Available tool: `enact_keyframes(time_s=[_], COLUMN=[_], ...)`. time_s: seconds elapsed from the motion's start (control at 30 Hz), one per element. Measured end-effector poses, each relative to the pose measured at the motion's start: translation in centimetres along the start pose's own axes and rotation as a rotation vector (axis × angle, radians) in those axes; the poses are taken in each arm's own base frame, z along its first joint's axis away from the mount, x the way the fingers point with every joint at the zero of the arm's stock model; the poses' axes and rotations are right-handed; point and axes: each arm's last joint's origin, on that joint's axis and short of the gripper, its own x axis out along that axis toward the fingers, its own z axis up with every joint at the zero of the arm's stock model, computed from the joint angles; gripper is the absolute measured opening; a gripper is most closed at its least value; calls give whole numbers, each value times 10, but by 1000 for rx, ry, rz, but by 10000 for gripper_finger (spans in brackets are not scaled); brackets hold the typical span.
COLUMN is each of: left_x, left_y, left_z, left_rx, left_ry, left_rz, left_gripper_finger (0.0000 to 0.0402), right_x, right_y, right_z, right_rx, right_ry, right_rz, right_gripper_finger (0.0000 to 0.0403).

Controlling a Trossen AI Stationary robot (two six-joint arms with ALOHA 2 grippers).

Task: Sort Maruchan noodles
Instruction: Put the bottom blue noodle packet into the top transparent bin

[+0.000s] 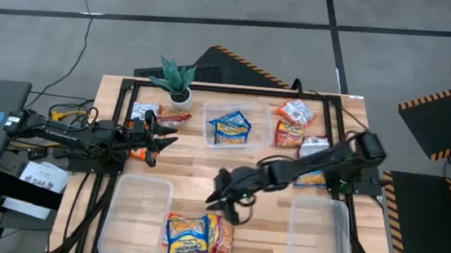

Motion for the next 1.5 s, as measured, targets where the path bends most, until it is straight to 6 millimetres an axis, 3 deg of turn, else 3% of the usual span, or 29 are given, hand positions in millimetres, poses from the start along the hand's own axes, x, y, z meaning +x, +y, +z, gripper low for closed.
enact_keyframes(time_s=[0.17,0.3,0.63,0.93,1.1,1.37,1.5], left_x=[0,0,0,0,0,0,0], left_y=[0,0,1,1,1,1,1], left_z=[0,-1,-5,-5,-5,-5,-5], left_rx=[1,3,16,16,17,17,18], left_ry=[3,8,46,47,49,48,47], left_rz=[1,1,8,10,10,20,34], left_gripper_finger=[118,118,118,118,118,118,118], right_x=[39,63,102,102,101,99,96], right_y=[-9,-15,-32,-37,-36,-39,-38], right_z=[-7,-13,-36,-40,-41,-46,-41], right_rx=[-38,-72,-167,-176,-191,-208,-231], right_ry=[183,263,331,359,374,427,415], right_rz=[44,116,140,104,101,88,92], right_gripper_finger=[230,265,270,267,212,25,12])
